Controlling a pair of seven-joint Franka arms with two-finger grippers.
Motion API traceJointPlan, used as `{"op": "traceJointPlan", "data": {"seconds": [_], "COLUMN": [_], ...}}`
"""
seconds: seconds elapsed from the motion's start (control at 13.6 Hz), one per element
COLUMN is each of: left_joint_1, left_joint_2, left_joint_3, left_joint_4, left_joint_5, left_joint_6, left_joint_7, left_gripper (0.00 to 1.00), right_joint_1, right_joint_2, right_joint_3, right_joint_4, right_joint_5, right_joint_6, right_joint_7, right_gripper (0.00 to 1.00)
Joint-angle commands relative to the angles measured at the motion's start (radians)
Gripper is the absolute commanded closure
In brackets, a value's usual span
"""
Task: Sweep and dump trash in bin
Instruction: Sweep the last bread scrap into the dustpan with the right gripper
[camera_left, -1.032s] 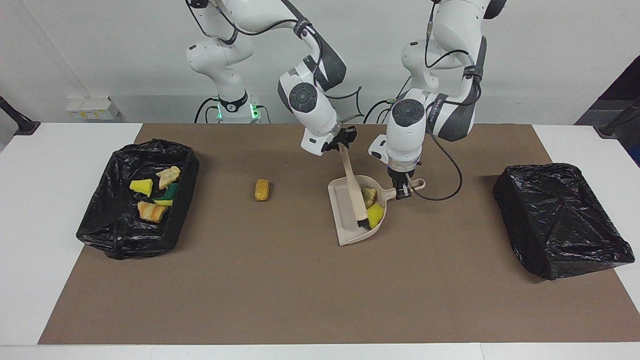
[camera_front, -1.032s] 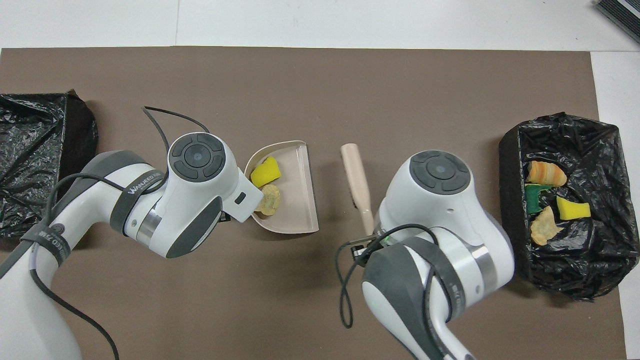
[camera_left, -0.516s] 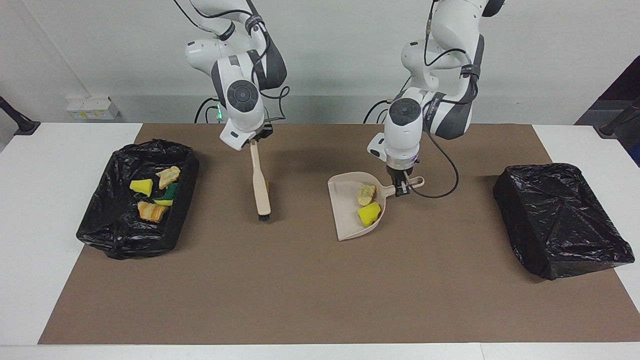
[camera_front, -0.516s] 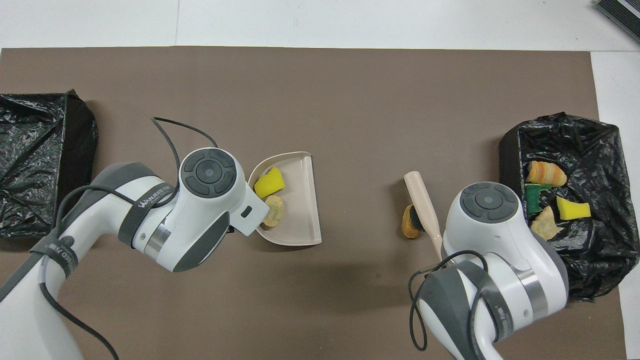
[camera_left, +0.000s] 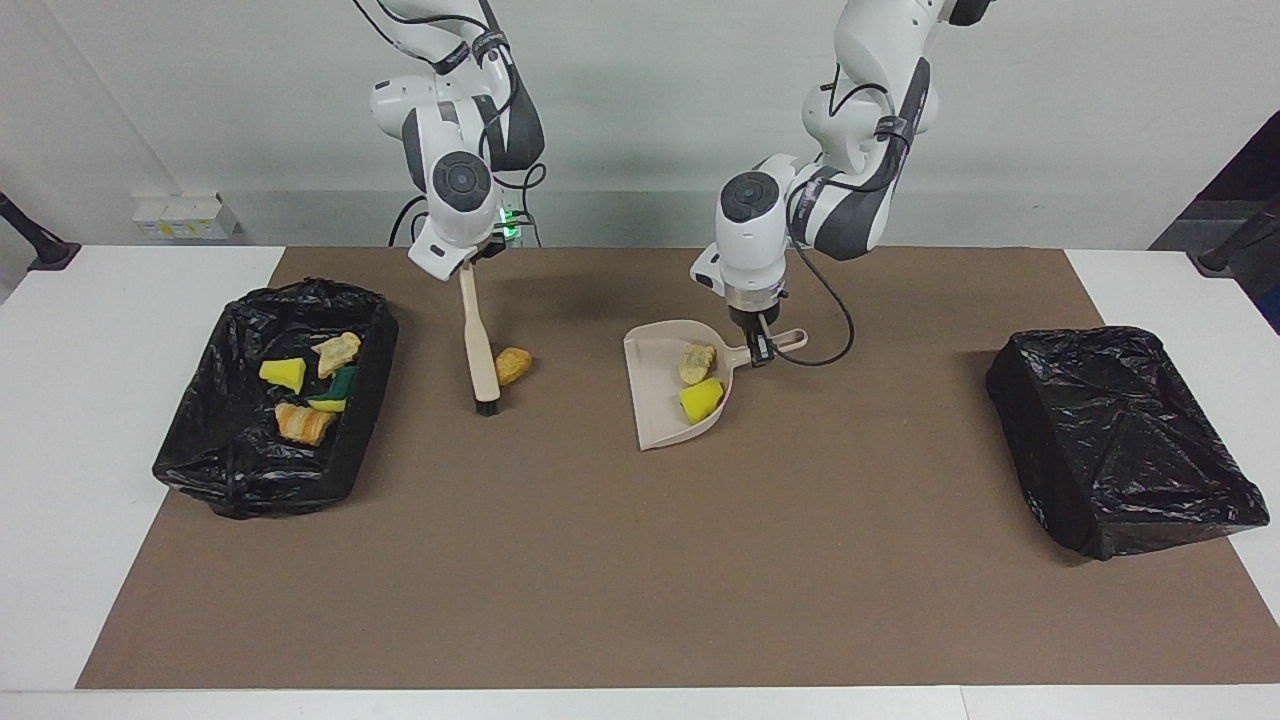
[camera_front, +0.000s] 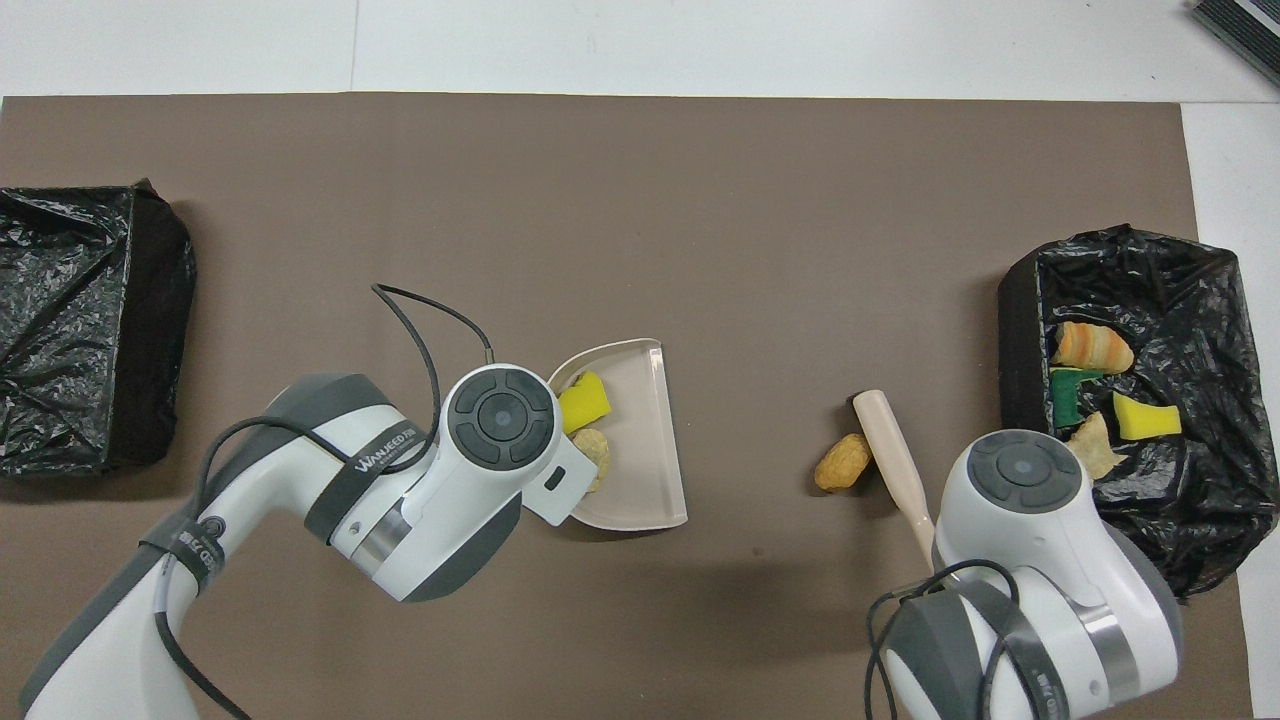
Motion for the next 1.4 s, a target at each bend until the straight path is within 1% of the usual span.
{"op": "traceJointPlan", "data": {"seconds": [0.0, 0.07, 0.22, 0.29, 0.37, 0.44, 0.52, 0.74, 0.88, 1.03, 1.11, 1.18, 1.25, 1.33], "left_joint_1": [-0.003, -0.003, -0.017, -0.017, -0.017, -0.017, -0.017, -0.015, -0.015, -0.014, -0.014, -0.014, -0.014, -0.009], "left_joint_2": [-0.029, -0.027, -0.023, -0.023, -0.023, -0.023, -0.023, -0.023, -0.024, -0.024, -0.024, -0.024, -0.023, -0.023], "left_joint_3": [-0.001, -0.005, -0.007, -0.007, -0.007, -0.007, -0.007, -0.007, -0.005, -0.005, -0.005, -0.005, -0.005, -0.005], "left_joint_4": [-0.045, -0.047, -0.047, -0.047, -0.047, -0.047, -0.047, -0.047, -0.047, -0.047, -0.047, -0.047, -0.047, -0.047], "left_joint_5": [-0.007, -0.008, -0.008, -0.008, -0.008, -0.008, -0.008, -0.008, -0.008, -0.008, -0.008, -0.008, -0.008, -0.008], "left_joint_6": [0.048, 0.060, 0.063, 0.062, 0.062, 0.062, 0.062, 0.059, 0.057, 0.054, 0.054, 0.056, 0.059, 0.057], "left_joint_7": [-0.025, -0.029, -0.055, -0.060, -0.060, -0.060, -0.060, -0.057, -0.051, -0.049, -0.046, -0.045, -0.043, -0.042], "left_gripper": [1.00, 1.00, 1.00, 1.00, 1.00, 1.00, 1.00, 1.00, 1.00, 1.00, 1.00, 1.00, 1.00, 1.00], "right_joint_1": [-0.058, -0.055, -0.046, -0.036, 0.005, 0.051, 0.074, 0.177, 0.241, 0.270, 0.296, 0.332, 0.362, 0.367], "right_joint_2": [-0.013, -0.008, -0.009, -0.012, -0.003, 0.026, 0.046, 0.086, 0.112, 0.132, 0.132, 0.132, 0.132, 0.149], "right_joint_3": [0.012, 0.012, 0.012, 0.013, 0.013, 0.013, 0.013, 0.013, 0.013, 0.015, 0.015, 0.015, 0.015, 0.015], "right_joint_4": [-0.043, -0.044, -0.044, -0.045, -0.045, -0.044, -0.040, -0.033, 0.005, 0.045, 0.053, 0.053, 0.061, 0.087], "right_joint_5": [0.020, 0.063, 0.170, 0.207, 0.234, 0.263, 0.304, 0.433, 0.525, 0.585, 0.640, 0.697, 0.731, 0.738], "right_joint_6": [0.036, 0.052, 0.040, 0.039, 0.050, 0.078, 0.140, 0.260, 0.288, 0.289, 0.300, 0.335, 0.364, 0.371], "right_joint_7": [-0.041, -0.042, -0.023, 0.023, 0.080, 0.134, 0.169, 0.200, 0.235, 0.232, 0.228, 0.229, 0.235, 0.238], "right_gripper": [1.00, 1.00, 1.00, 1.00, 1.00, 1.00, 1.00, 1.00, 1.00, 1.00, 1.00, 1.00, 1.00, 1.00]}}
